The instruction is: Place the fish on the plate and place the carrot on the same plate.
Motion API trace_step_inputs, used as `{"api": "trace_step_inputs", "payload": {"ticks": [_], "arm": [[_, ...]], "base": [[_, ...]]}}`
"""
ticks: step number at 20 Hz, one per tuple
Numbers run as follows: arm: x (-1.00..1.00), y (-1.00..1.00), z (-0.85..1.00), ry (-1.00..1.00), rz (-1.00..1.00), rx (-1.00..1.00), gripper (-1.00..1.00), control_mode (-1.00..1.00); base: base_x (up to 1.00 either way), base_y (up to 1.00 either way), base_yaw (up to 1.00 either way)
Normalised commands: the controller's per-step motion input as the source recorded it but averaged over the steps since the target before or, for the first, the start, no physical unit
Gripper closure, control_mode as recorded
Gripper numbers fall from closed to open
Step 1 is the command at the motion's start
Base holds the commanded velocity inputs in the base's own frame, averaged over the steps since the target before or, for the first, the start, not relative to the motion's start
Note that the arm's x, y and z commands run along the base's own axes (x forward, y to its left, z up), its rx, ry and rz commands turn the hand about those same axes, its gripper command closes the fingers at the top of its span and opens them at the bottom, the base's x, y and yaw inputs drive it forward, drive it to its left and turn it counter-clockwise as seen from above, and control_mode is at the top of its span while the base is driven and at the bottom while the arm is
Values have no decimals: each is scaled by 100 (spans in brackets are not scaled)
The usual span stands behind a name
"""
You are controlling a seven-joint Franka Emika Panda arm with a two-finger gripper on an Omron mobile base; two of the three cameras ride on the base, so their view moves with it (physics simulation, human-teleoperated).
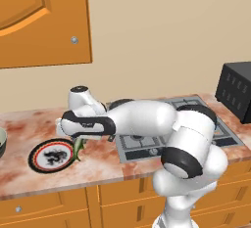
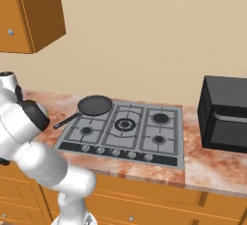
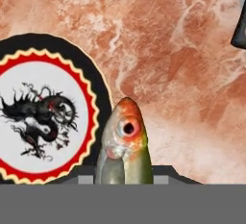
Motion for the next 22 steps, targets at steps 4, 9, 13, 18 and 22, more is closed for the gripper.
{"api": "trace_step_inputs", "payload": {"ticks": [4, 9, 13, 18, 22], "arm": [[20, 52, 0, 0, 0, -4, 100, -100], [3, 37, 0, 0, -1, -2, 100, -100], [0, 42, 0, 0, 0, -2, 100, -100], [1, 17, -12, 0, 0, 0, 100, -100], [0, 0, -46, 0, -2, 0, 100, -100]], "base": [[0, 0, 0], [0, 0, 0], [0, 0, 0], [0, 0, 0], [0, 0, 0]]}}
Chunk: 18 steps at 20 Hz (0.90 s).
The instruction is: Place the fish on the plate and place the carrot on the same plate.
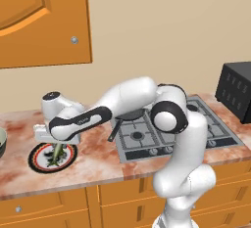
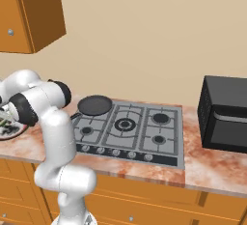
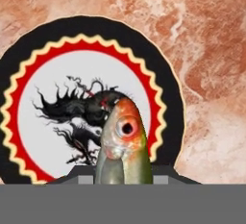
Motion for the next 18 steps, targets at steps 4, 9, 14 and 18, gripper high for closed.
{"api": "trace_step_inputs", "payload": {"ticks": [4, 9, 14, 18], "arm": [[3, 0, -39, 0, -3, 0, 100, -100], [20, 0, -3, 0, -3, -1, 100, -100], [14, 0, 0, 0, -13, -2, 100, -100], [1, 0, -7, 0, -9, 0, 100, -100]], "base": [[0, 0, 0], [0, 0, 0], [0, 0, 0], [0, 0, 0]]}}
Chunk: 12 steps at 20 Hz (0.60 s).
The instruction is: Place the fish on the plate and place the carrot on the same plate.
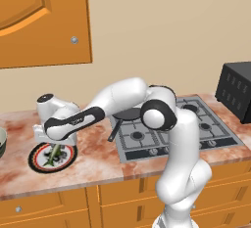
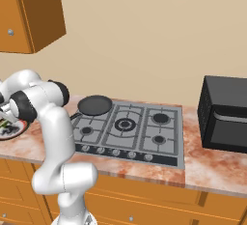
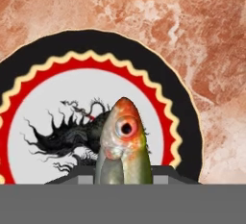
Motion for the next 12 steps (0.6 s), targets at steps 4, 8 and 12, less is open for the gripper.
{"api": "trace_step_inputs", "payload": {"ticks": [4, 8, 12], "arm": [[4, 0, -32, 0, -8, 0, 100, -100], [2, 0, -24, 0, -8, 0, 100, -100], [0, 0, 0, 0, -3, 0, -100, -100]], "base": [[0, 0, 0], [0, 0, 0], [0, 0, 0]]}}
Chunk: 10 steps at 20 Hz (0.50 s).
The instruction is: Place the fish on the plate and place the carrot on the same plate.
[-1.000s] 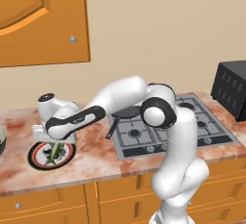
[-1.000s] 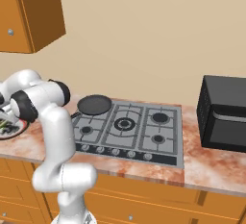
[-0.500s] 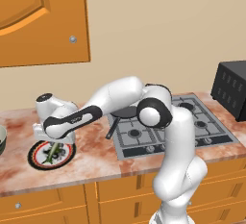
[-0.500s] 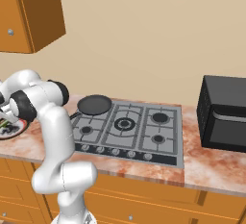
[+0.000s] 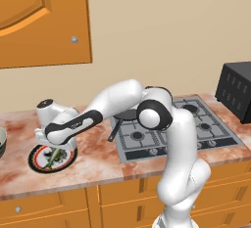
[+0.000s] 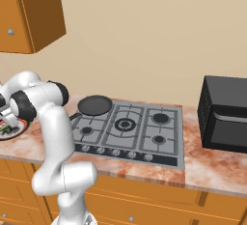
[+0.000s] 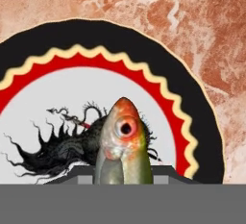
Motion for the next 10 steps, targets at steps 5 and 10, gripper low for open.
{"api": "trace_step_inputs", "payload": {"ticks": [5, 10], "arm": [[0, 0, 0, 0, 0, 0, -100, -100], [1, -1, 5, 0, 1, 0, -100, -100]], "base": [[0, 0, 0], [0, 0, 0]]}}
